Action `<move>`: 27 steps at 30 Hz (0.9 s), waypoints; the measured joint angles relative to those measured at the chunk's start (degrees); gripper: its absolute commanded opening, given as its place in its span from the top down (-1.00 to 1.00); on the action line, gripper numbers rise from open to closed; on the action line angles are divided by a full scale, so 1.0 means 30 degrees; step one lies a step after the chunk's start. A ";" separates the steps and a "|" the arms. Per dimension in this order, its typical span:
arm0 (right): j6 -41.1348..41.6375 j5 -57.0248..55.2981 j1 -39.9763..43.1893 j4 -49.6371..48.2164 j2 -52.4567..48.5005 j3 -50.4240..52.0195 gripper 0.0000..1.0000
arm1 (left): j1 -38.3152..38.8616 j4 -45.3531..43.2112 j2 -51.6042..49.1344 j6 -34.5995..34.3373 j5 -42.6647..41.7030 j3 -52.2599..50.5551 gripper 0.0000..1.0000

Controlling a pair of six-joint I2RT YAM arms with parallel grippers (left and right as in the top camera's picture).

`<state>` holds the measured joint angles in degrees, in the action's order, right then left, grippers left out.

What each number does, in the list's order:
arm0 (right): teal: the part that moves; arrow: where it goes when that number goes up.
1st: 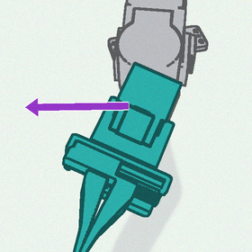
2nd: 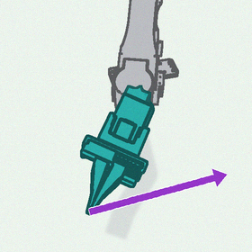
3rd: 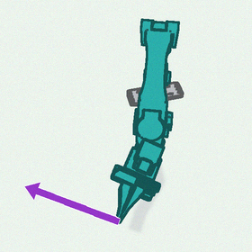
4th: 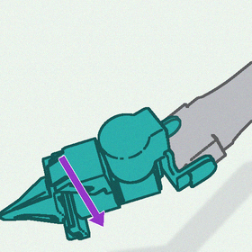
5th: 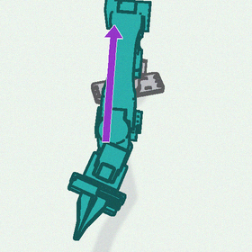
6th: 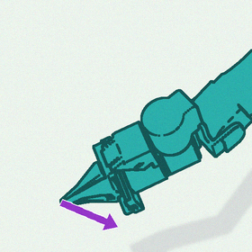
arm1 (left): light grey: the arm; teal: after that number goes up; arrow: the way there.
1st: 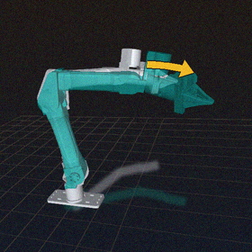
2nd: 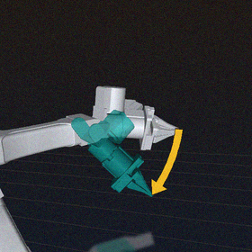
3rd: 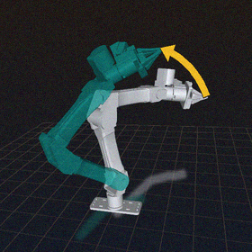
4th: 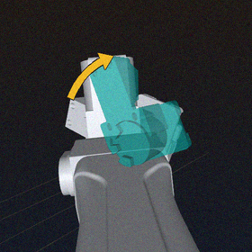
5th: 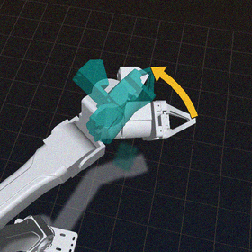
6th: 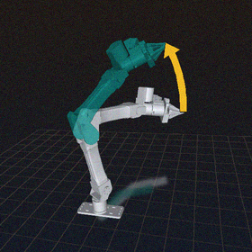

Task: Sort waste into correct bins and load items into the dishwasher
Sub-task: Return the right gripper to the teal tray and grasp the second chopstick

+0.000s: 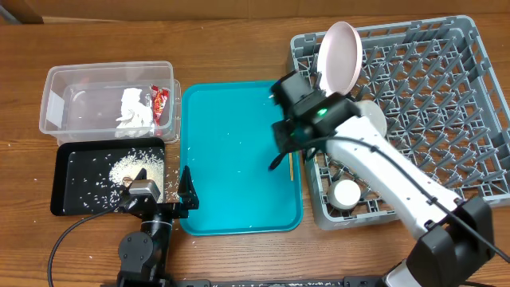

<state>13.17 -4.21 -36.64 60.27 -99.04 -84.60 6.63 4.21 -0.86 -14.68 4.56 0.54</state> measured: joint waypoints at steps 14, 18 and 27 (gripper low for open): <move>0.1989 -0.3840 -0.0903 -0.2164 -0.6222 0.0284 0.06 | 0.0000 0.0000 0.0000 0.0000 0.0000 0.0007 -1.00; 0.2091 -0.4022 -0.0903 -0.2455 -0.6805 0.0291 0.30 | 0.0000 0.0000 0.0000 0.0000 0.0000 0.0007 -1.00; 0.2171 -0.1836 -0.0794 -0.2076 -0.6834 0.0226 0.38 | 0.0000 0.0000 0.0000 0.0000 0.0000 0.0007 -1.00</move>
<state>19.68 -9.72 -39.03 54.04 -119.55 -83.92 6.63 4.21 -0.86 -14.68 4.56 0.56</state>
